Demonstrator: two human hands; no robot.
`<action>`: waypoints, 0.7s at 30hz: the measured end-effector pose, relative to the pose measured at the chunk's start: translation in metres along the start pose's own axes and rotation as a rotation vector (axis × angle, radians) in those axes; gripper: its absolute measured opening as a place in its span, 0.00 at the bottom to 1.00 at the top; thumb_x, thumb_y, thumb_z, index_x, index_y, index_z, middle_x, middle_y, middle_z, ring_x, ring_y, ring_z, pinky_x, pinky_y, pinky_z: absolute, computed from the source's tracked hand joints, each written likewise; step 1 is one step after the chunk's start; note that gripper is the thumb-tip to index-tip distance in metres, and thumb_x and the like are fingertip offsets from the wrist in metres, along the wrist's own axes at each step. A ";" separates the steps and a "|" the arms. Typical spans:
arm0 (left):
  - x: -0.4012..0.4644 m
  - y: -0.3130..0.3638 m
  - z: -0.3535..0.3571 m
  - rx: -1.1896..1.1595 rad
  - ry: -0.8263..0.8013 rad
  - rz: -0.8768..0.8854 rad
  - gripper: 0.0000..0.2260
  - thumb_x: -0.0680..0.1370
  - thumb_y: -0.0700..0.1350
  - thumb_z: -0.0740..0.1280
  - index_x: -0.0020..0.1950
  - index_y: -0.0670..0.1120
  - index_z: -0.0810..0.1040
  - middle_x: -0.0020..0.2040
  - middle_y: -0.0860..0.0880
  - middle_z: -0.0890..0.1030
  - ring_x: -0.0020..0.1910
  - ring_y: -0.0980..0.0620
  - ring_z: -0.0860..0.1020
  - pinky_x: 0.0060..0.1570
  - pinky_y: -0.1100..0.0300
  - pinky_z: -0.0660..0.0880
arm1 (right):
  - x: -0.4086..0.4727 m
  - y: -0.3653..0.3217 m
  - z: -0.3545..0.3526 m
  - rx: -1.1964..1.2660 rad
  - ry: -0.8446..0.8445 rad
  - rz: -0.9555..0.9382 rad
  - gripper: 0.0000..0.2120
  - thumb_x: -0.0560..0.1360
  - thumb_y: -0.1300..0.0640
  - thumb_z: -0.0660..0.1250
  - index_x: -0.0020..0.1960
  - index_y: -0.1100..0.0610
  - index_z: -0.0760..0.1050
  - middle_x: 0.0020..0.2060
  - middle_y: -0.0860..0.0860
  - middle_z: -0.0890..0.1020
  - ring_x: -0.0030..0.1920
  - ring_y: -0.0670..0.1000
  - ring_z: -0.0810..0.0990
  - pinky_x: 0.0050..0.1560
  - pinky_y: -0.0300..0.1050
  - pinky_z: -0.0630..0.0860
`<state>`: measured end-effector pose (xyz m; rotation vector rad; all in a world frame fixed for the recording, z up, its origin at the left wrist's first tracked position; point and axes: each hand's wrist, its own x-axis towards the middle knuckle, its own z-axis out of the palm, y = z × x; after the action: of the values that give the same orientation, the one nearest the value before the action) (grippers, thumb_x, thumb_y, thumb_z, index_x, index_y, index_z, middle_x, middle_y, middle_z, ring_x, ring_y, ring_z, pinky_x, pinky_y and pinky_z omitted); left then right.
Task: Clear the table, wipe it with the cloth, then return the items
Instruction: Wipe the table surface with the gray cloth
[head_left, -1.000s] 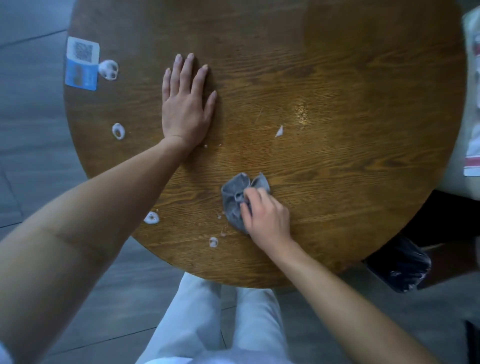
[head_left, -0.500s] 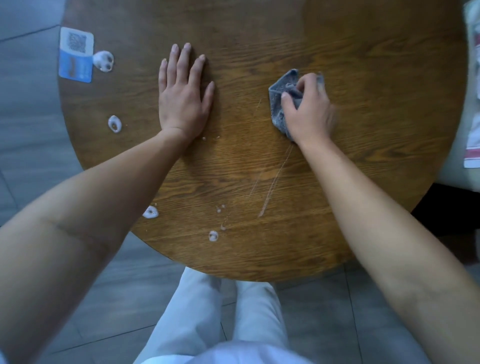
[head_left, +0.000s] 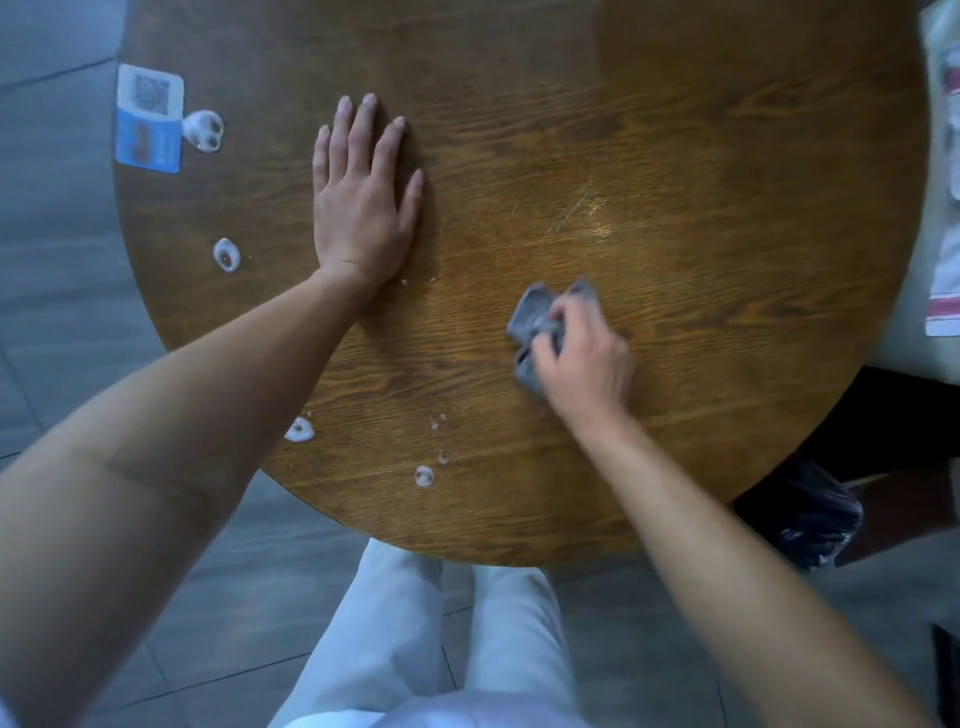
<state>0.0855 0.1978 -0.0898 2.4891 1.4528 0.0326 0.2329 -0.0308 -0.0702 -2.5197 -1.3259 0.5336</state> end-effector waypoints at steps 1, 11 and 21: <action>0.000 0.000 0.001 0.001 0.000 -0.002 0.26 0.86 0.59 0.51 0.81 0.50 0.63 0.84 0.46 0.56 0.84 0.44 0.50 0.82 0.48 0.45 | 0.027 0.008 -0.008 -0.015 0.049 0.051 0.10 0.76 0.53 0.65 0.54 0.55 0.76 0.50 0.56 0.81 0.43 0.60 0.82 0.40 0.47 0.70; 0.000 -0.001 -0.001 -0.008 0.003 0.002 0.26 0.86 0.59 0.52 0.81 0.50 0.63 0.84 0.46 0.55 0.84 0.44 0.50 0.82 0.48 0.45 | -0.110 -0.035 0.028 0.035 -0.205 -0.070 0.12 0.71 0.50 0.63 0.52 0.53 0.77 0.45 0.53 0.79 0.37 0.57 0.82 0.32 0.46 0.75; -0.001 0.002 -0.001 -0.012 0.014 0.001 0.26 0.85 0.58 0.52 0.81 0.49 0.64 0.84 0.46 0.56 0.84 0.44 0.51 0.82 0.48 0.45 | 0.001 0.035 -0.018 0.046 0.108 0.252 0.08 0.74 0.55 0.67 0.53 0.55 0.75 0.49 0.53 0.80 0.44 0.57 0.80 0.42 0.44 0.62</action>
<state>0.0859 0.1962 -0.0882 2.4852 1.4534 0.0590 0.2668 -0.0503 -0.0672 -2.6521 -0.9537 0.4621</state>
